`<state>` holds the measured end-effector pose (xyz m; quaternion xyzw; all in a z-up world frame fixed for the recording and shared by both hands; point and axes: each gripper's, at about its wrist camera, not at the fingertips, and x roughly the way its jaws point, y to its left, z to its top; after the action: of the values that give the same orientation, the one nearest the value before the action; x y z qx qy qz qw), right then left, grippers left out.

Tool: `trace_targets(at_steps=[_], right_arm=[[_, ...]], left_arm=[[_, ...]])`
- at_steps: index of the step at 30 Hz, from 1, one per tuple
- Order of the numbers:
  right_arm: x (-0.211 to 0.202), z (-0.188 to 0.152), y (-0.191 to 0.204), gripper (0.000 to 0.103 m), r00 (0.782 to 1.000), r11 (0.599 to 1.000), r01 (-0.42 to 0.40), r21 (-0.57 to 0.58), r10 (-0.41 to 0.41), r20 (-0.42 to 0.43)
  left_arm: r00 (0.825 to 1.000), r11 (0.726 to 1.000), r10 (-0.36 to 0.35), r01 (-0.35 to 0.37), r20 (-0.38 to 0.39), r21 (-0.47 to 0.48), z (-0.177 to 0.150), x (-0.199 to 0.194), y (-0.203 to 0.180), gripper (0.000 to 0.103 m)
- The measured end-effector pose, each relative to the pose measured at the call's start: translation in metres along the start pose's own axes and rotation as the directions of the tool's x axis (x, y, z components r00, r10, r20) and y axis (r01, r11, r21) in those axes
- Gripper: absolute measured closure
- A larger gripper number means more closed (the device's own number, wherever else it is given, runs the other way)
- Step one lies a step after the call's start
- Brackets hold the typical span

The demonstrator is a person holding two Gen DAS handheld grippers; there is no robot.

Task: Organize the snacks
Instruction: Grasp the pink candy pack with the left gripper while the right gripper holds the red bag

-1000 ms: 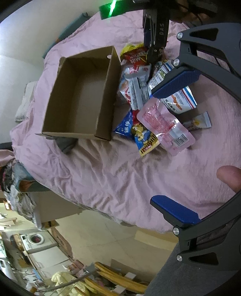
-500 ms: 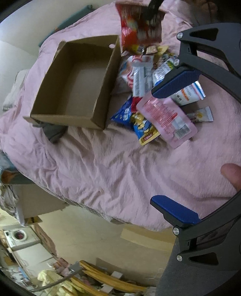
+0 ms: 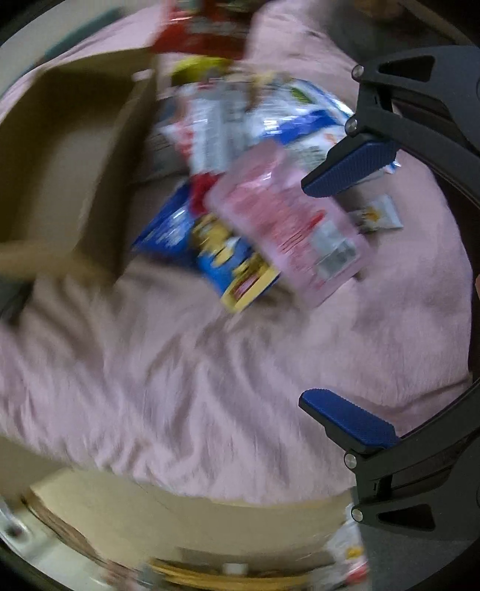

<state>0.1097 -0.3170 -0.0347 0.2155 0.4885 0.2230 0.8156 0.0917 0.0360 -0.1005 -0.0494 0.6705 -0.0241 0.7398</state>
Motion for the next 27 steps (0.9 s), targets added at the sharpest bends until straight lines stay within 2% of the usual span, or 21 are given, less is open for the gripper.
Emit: trace_targets(at_steps=[2, 4, 5, 7, 9, 11, 17, 19, 21, 24, 27], right_arm=[[0.005, -0.004, -0.002, 0.077, 1.0, 1.0, 0.001, 0.001, -0.001, -0.003], [0.008, -0.005, -0.001, 0.077, 1.0, 1.0, 0.003, 0.0, -0.003, -0.005], [0.01, -0.005, -0.001, 0.077, 1.0, 1.0, 0.004, -0.002, -0.004, -0.006], [0.012, -0.005, 0.001, 0.077, 1.0, 1.0, 0.005, -0.008, -0.005, -0.007], [0.014, -0.007, 0.001, 0.077, 1.0, 1.0, 0.007, -0.013, -0.007, -0.01], [0.015, -0.009, 0.002, 0.077, 1.0, 1.0, 0.013, -0.02, -0.013, -0.013], [0.015, -0.011, 0.002, 0.077, 1.0, 0.999, 0.028, -0.031, -0.028, -0.006], [0.014, -0.011, 0.002, 0.077, 1.0, 0.999, 0.027, -0.03, -0.027, -0.002], [0.015, -0.01, 0.003, 0.077, 1.0, 0.999, 0.024, -0.031, -0.024, 0.001], [0.016, -0.012, 0.005, 0.077, 1.0, 0.999, 0.027, -0.043, -0.027, 0.0], [0.018, -0.012, 0.007, 0.077, 0.999, 0.998, 0.034, -0.054, -0.034, -0.004]], left_arm=[[1.0, 0.995, 0.015, -0.012, -0.025, 0.099, -0.004, 0.005, -0.015, 0.001], [0.999, 0.988, 0.023, -0.016, -0.044, 0.152, -0.006, 0.01, -0.025, 0.003], [0.998, 0.986, 0.023, -0.014, -0.053, 0.165, -0.007, 0.015, -0.029, 0.008], [0.997, 0.984, 0.025, -0.013, -0.071, 0.177, -0.005, 0.026, -0.034, 0.025], [0.996, 0.981, 0.026, -0.009, -0.086, 0.192, -0.004, 0.035, -0.039, 0.033], [0.996, 0.979, 0.011, 0.006, -0.083, 0.203, -0.005, 0.036, -0.045, 0.046], [1.0, 0.971, 0.002, 0.0, -0.007, 0.241, -0.011, 0.023, -0.057, 0.083], [1.0, 0.972, -0.008, 0.001, 0.026, 0.234, -0.015, 0.013, -0.055, 0.093], [0.998, 0.977, -0.036, 0.024, 0.057, 0.212, -0.013, 0.003, -0.053, 0.094], [0.995, 0.986, -0.039, 0.023, 0.092, 0.164, -0.006, -0.005, -0.045, 0.096], [0.996, 0.99, -0.043, 0.032, 0.082, 0.139, 0.005, 0.0, -0.043, 0.096]])
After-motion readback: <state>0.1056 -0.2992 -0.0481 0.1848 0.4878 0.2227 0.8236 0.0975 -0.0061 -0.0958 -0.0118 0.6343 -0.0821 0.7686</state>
